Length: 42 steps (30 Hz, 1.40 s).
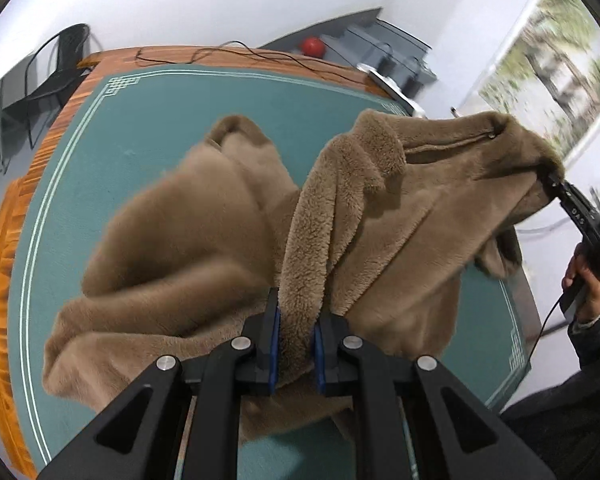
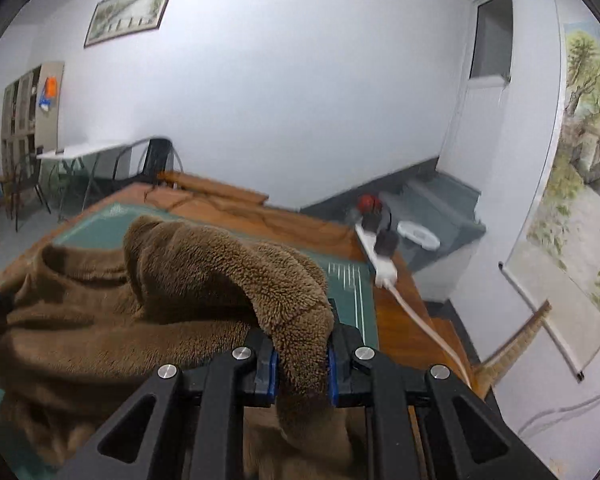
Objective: Fold clothes
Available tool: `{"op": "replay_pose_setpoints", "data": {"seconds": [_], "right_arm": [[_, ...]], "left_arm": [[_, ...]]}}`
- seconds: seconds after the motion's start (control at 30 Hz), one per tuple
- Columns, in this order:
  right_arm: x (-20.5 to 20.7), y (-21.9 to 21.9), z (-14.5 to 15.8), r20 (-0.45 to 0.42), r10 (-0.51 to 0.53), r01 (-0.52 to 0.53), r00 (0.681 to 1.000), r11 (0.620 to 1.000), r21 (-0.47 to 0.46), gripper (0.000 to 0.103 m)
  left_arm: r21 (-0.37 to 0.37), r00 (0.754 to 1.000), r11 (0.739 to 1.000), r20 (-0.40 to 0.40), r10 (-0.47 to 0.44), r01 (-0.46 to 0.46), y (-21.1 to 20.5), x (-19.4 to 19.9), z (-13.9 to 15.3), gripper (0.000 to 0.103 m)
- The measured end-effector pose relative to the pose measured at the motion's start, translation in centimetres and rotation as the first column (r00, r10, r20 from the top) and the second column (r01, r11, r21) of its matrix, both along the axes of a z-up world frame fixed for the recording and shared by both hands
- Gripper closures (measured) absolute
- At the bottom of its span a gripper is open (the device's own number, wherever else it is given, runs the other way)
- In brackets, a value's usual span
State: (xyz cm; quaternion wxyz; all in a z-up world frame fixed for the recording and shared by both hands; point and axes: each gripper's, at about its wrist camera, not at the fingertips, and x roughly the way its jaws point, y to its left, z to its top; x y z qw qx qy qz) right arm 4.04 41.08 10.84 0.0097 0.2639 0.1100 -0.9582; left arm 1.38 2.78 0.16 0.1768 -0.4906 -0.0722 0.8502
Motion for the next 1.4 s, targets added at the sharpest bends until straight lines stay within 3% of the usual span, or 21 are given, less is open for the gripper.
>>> {"op": "replay_pose_setpoints", "data": {"seconds": [0.13,0.3,0.43,0.57,0.67,0.8,1.03,1.13,1.23,1.27,1.37,1.4], "right_arm": [[2.8,1.7,-1.8,0.071,-0.048,0.052,0.996,0.997,-0.050,0.085],[3.9,3.3,-2.9,0.085,-0.071,0.078,0.994,0.994,-0.082,0.085],[4.7,4.0,-3.1,0.073,-0.086,0.092,0.994,0.992,-0.088,0.085],[5.9,3.9,-1.9,0.019,-0.102,0.103,0.995,0.992,-0.076,0.085],[6.6,4.0,-0.5,-0.031,-0.103,0.101,0.994,0.993,-0.063,0.085],[7.8,4.5,2.1,-0.112,-0.110,0.102,0.988,0.992,-0.077,0.085],[10.9,4.6,7.0,-0.270,-0.070,0.054,0.960,0.996,-0.070,0.085],[12.8,5.5,9.4,-0.365,-0.108,0.080,0.925,0.993,-0.090,0.085],[14.7,6.9,12.1,-0.448,-0.145,0.097,0.882,0.987,-0.129,0.085],[14.9,7.4,12.8,-0.446,-0.131,0.075,0.886,0.987,-0.141,0.085],[14.5,8.3,12.9,-0.353,0.025,-0.104,0.935,0.973,-0.208,0.082],[14.3,8.2,12.1,-0.322,0.059,-0.137,0.945,0.965,-0.223,0.070]], "left_arm": [[-0.034,0.999,0.999,-0.021,-0.031,0.030,1.2,1.1,0.3,0.088],[-0.116,0.999,0.992,-0.021,-0.041,0.039,2.8,0.3,-0.3,0.088],[-0.128,0.999,0.991,-0.041,0.032,-0.037,2.7,-0.1,-0.2,0.088],[-0.117,0.985,0.986,-0.133,0.106,-0.122,2.2,0.6,2.4,0.090],[-0.091,0.960,0.979,-0.231,0.159,-0.184,1.6,1.5,5.7,0.090],[0.000,0.912,0.967,-0.332,0.241,-0.255,0.1,3.1,10.2,0.090],[0.157,0.801,0.935,-0.484,0.352,-0.317,-1.3,7.8,17.7,0.090],[0.189,0.754,0.927,-0.540,0.373,-0.323,-1.4,9.8,20.4,0.090],[0.221,0.741,0.932,-0.566,0.362,-0.287,-1.6,11.4,22.2,0.090],[0.211,0.741,0.935,-0.571,0.354,-0.284,-1.4,11.8,22.3,0.090],[0.177,0.751,0.940,-0.566,0.340,-0.292,-0.7,12.4,21.8,0.090],[0.173,0.752,0.939,-0.563,0.342,-0.298,-0.7,12.5,21.7,0.090]]}}
